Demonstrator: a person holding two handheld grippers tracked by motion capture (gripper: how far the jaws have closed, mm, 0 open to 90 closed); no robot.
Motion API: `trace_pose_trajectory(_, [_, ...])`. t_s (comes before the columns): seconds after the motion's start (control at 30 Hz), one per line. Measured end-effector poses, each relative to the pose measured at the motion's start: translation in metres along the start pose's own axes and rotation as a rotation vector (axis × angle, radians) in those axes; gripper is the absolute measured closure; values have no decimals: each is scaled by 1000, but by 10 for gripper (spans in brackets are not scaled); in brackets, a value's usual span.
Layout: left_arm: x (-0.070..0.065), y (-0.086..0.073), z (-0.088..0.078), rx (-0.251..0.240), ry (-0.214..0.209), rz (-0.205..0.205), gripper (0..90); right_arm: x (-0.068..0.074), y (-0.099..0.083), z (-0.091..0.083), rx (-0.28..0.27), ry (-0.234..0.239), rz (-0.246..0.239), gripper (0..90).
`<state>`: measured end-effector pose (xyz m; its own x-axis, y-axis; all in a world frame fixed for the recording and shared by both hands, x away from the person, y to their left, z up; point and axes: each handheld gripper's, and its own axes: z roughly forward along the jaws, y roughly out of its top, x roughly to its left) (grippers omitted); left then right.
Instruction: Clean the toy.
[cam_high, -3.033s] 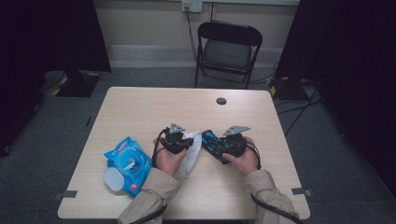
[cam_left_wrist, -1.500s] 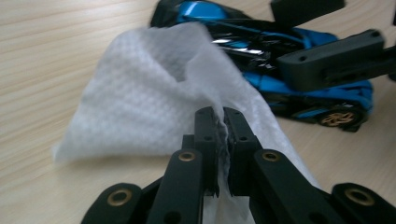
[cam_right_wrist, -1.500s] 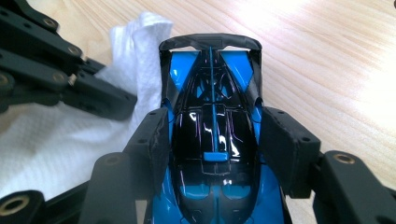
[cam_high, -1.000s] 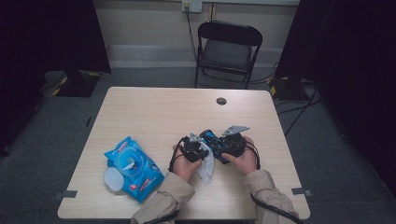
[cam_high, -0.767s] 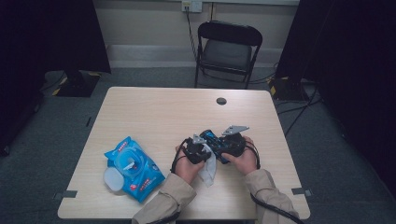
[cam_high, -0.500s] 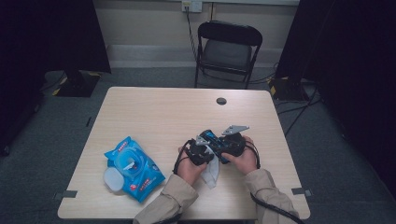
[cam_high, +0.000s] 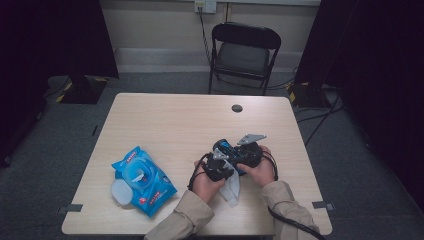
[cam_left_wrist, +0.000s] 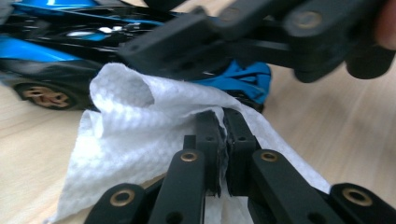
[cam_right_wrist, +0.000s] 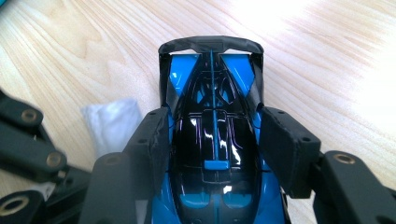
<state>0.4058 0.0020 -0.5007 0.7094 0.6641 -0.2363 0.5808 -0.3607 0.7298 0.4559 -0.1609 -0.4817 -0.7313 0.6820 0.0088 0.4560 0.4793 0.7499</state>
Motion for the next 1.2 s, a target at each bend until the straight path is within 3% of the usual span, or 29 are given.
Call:
trace_pose_trajectory(0.17, [-4, 0, 0, 5, 14, 7, 866, 0, 0, 0, 3, -1, 0, 435])
trace_pose_trajectory(0.3, [-9, 0, 2, 8, -14, 0, 868, 0, 0, 0, 2, -3, 0, 435])
trace_pose_trajectory(0.43, [-14, 0, 3, 12, -8, 21, 868, 0, 0, 0, 1, -2, -1, 435])
trace_pose_trajectory(1.2, [-40, -4, 15, -4, -112, 42, 869, 0, 0, 0, 1, -2, -1, 435])
